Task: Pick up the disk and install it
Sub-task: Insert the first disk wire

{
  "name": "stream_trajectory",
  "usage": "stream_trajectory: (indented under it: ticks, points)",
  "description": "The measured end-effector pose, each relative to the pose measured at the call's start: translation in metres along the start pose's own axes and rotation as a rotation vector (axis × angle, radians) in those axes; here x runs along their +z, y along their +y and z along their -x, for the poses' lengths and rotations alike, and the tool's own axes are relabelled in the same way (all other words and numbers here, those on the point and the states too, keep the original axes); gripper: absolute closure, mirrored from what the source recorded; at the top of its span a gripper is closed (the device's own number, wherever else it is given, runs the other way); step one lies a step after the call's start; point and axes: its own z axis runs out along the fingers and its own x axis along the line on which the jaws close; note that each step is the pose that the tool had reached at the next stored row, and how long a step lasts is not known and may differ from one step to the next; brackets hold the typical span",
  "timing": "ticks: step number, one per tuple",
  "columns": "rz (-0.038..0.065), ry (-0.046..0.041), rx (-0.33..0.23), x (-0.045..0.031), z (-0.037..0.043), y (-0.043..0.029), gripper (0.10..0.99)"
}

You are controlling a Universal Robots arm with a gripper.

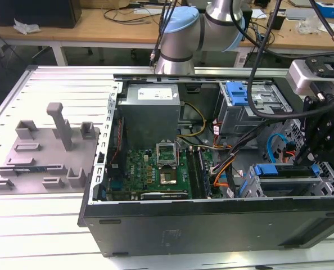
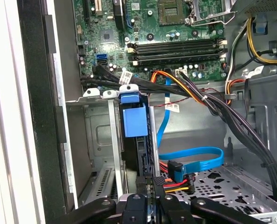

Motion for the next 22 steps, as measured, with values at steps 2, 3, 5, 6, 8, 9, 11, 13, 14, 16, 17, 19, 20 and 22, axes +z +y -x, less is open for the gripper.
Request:
stream_trajectory:
  ticks: [2,3,5,6,8,9,11,13,14,16,17,19,20,22]
  points:
    - [0.0,0.0,0.0,0.0003,0.0,0.0,0.918]
    - [0.0,-0.0001,0.0,0.0004,0.0,0.0,0.918]
    - [0.0,-0.0001,0.0,0.0006,0.0,-0.0001,0.918]
    - [0.0,-0.0003,0.0,0.0007,0.0,-0.0003,0.918]
    - [0.0,-0.0001,0.0,0.0008,0.0001,-0.0008,0.918]
    - [0.0,-0.0001,0.0,0.0008,0.0001,-0.0008,0.918]
    - [0.0,0.0,0.0,0.0008,0.0001,-0.0009,0.918]
    - [0.0,-0.0001,0.0,0.0009,0.0001,-0.0008,0.918]
    - [0.0,-0.0001,0.0,0.0009,0.0001,-0.0008,0.918]
    - [0.0,-0.0002,0.0,0.0011,0.0001,-0.0008,0.918]
    - [0.0,-0.0005,0.0,0.0013,0.0006,-0.0008,0.918]
    - [0.0,-0.0003,-0.002,0.0012,0.0019,-0.0006,0.918]
    - [0.0,-0.0002,-0.004,0.0011,0.0021,-0.0006,0.918]
    - [0.0,-0.0003,-0.01,0.0011,0.0022,-0.0006,0.918]
